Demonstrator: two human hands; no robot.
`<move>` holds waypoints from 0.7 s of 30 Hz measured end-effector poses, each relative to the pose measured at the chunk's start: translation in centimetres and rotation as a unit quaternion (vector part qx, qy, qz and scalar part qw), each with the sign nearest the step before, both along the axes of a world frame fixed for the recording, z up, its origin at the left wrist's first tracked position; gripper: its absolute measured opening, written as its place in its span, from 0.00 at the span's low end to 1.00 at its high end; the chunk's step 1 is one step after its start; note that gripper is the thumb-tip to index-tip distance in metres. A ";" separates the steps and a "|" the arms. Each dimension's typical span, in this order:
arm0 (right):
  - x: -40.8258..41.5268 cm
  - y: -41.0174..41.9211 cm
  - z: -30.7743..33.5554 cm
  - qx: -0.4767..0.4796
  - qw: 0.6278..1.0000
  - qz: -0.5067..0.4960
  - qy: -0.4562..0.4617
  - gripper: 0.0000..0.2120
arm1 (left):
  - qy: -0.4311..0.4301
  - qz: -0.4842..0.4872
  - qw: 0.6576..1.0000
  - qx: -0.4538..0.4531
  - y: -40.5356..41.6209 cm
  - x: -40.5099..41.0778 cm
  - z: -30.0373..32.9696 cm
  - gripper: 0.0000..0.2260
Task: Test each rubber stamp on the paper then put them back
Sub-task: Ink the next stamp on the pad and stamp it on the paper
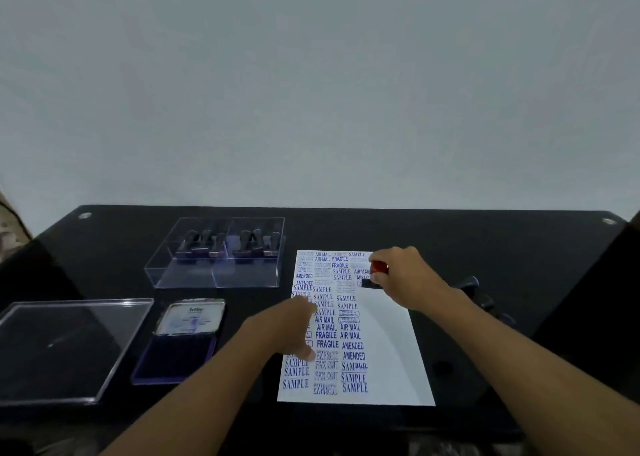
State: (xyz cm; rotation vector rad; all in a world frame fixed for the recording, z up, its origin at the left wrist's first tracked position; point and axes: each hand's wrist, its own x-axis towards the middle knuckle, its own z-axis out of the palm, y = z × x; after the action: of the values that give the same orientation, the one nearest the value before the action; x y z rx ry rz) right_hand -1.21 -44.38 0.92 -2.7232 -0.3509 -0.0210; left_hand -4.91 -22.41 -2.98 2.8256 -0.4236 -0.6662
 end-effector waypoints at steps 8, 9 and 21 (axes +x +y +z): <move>1.0 0.2 -1.4 -0.006 1.000 0.006 0.029 0.04 | -0.012 -0.007 1.000 -0.016 -0.1 -0.1 0.0 0.39; 1.0 0.2 -1.4 -0.005 0.999 0.007 0.032 0.05 | -0.011 -0.006 1.000 -0.015 -0.1 -0.1 0.0 0.40; 1.4 0.4 -2.0 0.001 0.999 0.021 0.043 0.03 | -0.006 -0.005 1.000 -0.018 0.1 -0.1 -0.2 0.41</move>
State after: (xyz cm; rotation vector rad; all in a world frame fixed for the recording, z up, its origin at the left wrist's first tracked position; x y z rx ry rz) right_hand 0.21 -44.01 -1.03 -2.7046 -0.3830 0.1082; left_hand -4.97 -22.36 -3.20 2.7965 -0.4478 -0.6367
